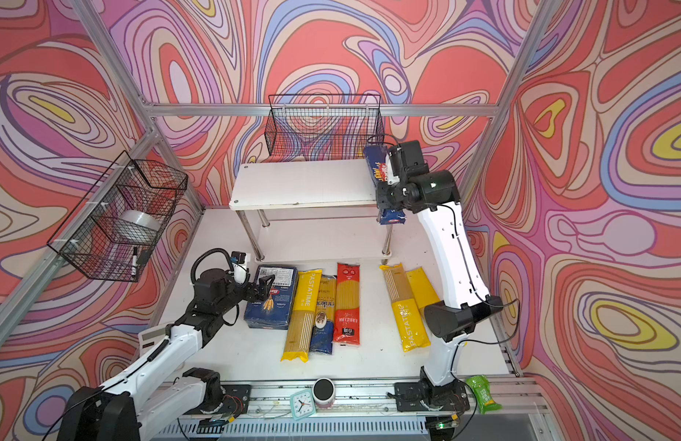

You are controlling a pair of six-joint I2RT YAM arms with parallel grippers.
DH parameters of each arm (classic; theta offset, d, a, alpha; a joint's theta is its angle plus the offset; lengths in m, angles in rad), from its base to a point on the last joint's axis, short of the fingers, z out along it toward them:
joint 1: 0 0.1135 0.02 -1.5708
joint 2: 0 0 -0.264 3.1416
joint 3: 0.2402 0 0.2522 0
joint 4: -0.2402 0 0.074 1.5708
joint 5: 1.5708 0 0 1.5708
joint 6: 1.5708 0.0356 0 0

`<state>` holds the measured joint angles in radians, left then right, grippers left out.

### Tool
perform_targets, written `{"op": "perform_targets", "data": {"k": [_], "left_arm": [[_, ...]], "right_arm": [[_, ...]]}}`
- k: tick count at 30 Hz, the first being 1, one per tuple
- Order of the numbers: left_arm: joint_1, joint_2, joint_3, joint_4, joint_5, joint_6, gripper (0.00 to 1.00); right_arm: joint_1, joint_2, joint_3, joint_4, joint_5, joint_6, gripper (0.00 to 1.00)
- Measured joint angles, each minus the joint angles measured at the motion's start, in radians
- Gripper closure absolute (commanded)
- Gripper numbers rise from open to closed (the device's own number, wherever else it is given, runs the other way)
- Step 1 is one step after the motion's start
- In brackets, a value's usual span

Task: Arrange pasta packages on shelves
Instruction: Place the pasta box on the shelf.

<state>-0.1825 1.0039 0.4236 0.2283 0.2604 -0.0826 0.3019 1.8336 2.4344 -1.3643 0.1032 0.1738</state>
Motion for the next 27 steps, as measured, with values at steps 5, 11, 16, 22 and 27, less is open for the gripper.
{"op": "perform_targets", "data": {"k": [5, 11, 16, 22, 27], "left_arm": [[0.0, 0.007, 0.0, 0.0, 0.0, 0.0, 0.0], [0.0, 0.007, 0.0, 0.0, 0.0, 0.0, 0.0], [0.0, 0.007, 0.0, 0.0, -0.001, 0.0, 0.0], [0.0, 0.014, 0.0, -0.001, -0.003, 0.0, 0.0], [0.0, 0.015, 0.0, 0.0, -0.003, 0.0, 0.0]], "right_arm": [[-0.001, -0.018, -0.032, 0.019, -0.017, 0.018, 0.5], [-0.003, -0.018, -0.027, 0.036, -0.029, 0.027, 0.4], [-0.003, -0.018, 0.003, 0.037, -0.035, 0.026, 0.36], [-0.002, -0.064, 0.04, 0.035, -0.025, 0.014, 0.35], [-0.002, -0.205, -0.033, 0.041, -0.023, 0.008, 0.35]]}}
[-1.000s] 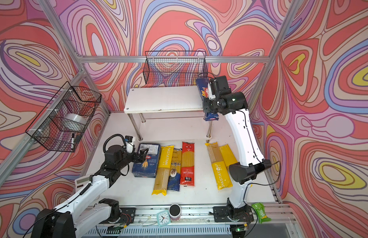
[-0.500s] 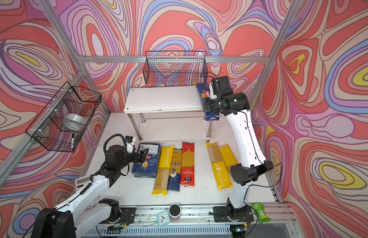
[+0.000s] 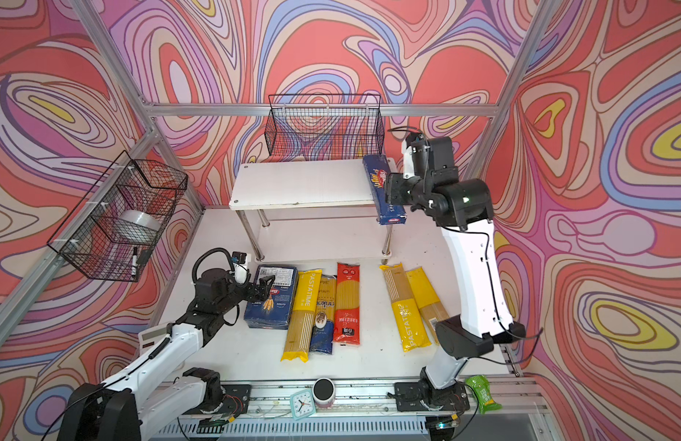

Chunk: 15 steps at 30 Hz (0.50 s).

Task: Arrange pasta packages on shelves
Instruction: Place the pasta box on the shelf, then rotate the shelf at the top-center of the table.

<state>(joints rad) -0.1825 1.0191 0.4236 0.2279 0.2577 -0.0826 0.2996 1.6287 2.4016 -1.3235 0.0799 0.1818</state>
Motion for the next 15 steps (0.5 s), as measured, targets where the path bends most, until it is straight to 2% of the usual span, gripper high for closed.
{"op": "perform_targets", "data": {"k": [6, 13, 15], "left_arm": [[0.0, 0.0, 0.0, 0.0, 0.0, 0.0, 0.0], [0.0, 0.0, 0.0, 0.0, 0.0, 0.0, 0.0], [0.0, 0.0, 0.0, 0.0, 0.0, 0.0, 0.0]], "right_arm": [[0.0, -0.213, -0.275, 0.047, 0.035, 0.005, 0.35], [0.0, -0.253, -0.387, 0.043, 0.007, 0.023, 0.46], [0.0, -0.285, -0.439, 0.049, 0.006, 0.037, 0.46]]}}
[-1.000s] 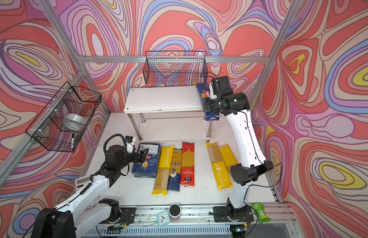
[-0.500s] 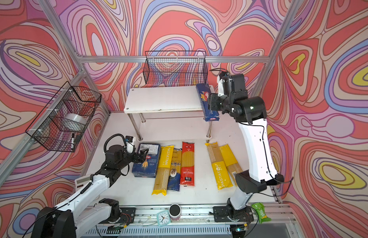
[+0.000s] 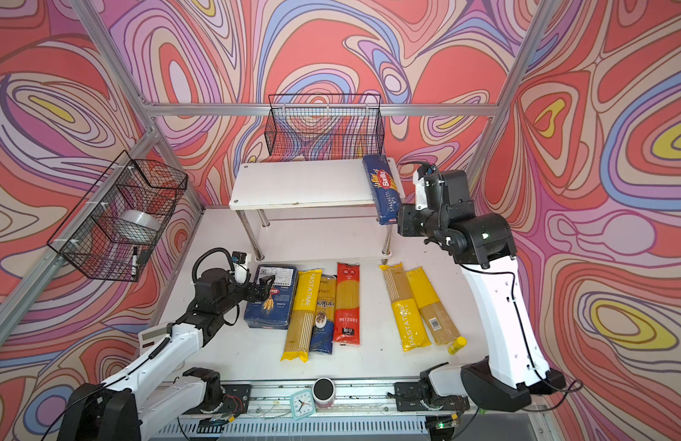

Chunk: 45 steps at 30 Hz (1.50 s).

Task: Arrange pasta packages on shelves
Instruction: Rotate the shelf at the top-center of the table.

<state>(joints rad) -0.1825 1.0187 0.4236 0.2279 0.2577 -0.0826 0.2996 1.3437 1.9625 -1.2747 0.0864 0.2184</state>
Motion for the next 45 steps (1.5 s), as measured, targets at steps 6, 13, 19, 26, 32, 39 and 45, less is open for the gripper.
{"op": "perform_targets", "data": {"k": [6, 13, 19, 26, 32, 39, 45], "left_arm": [[0.0, 0.0, 0.0, 0.0, 0.0, 0.0, 0.0], [0.0, -0.009, 0.0, 0.0, 0.0, 0.0, 0.0], [0.0, -0.013, 0.0, 0.0, -0.002, 0.0, 0.0], [0.0, -0.017, -0.001, 0.001, -0.004, 0.0, 0.0], [0.0, -0.018, -0.002, 0.001, -0.008, -0.001, 0.0], [0.0, -0.023, -0.006, 0.001, -0.008, -0.001, 0.0], [0.0, -0.023, -0.007, 0.001, -0.008, -0.001, 0.0]], "right_arm": [[0.0, -0.212, -0.296, 0.085, 0.025, 0.047, 0.45], [0.0, -0.39, -0.694, 0.365, 0.024, 0.077, 0.45], [0.0, -0.483, -1.16, 0.771, -0.033, 0.116, 0.32], [0.0, -0.354, -1.328, 1.159, -0.055, 0.051, 0.26], [0.0, -0.222, -1.368, 1.45, -0.006, -0.064, 0.26], [-0.033, -0.074, -1.347, 1.611, 0.023, -0.14, 0.27], [-0.069, 0.012, -1.297, 1.695, 0.02, -0.159, 0.27]]}}
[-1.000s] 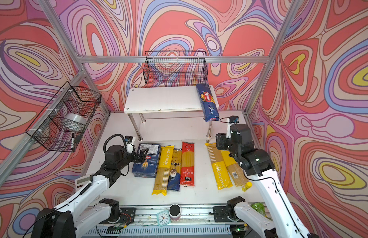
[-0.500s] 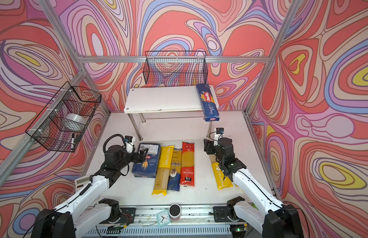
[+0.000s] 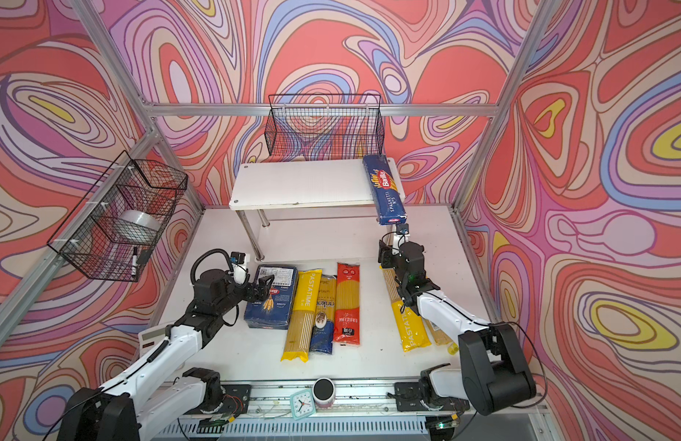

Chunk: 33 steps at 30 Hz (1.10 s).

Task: Arrange pasta packages on shelves
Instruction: Rotate the shelf at the top-center of the table.

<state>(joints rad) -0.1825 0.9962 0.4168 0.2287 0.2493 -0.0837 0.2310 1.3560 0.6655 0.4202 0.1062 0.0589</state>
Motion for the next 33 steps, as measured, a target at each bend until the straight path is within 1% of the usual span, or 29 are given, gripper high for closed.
{"op": "perform_targets", "data": {"k": [7, 10, 15, 24, 28, 33], "left_arm": [[0.0, 0.0, 0.0, 0.0, 0.0, -0.001, 0.0], [0.0, 0.0, 0.0, 0.0, 0.0, -0.002, 0.0], [0.0, 0.0, 0.0, 0.0, 0.0, -0.003, 0.0], [0.0, 0.0, 0.0, 0.0, -0.001, -0.003, 0.0], [0.0, 0.0, 0.0, 0.0, -0.004, -0.003, 0.0], [0.0, 0.0, 0.0, 0.0, -0.006, -0.003, 0.0]], "right_arm": [[-0.02, 0.059, 0.041, 0.041, -0.038, -0.013, 0.32], [-0.025, 0.077, 0.053, 0.056, -0.053, -0.016, 0.38], [-0.03, 0.11, 0.068, 0.061, -0.074, -0.016, 0.41], [-0.032, 0.148, 0.087, 0.066, -0.109, -0.004, 0.6], [-0.034, 0.148, 0.088, 0.066, -0.108, -0.002, 0.72], [-0.041, 0.148, 0.087, 0.066, -0.101, 0.009, 0.81]]}}
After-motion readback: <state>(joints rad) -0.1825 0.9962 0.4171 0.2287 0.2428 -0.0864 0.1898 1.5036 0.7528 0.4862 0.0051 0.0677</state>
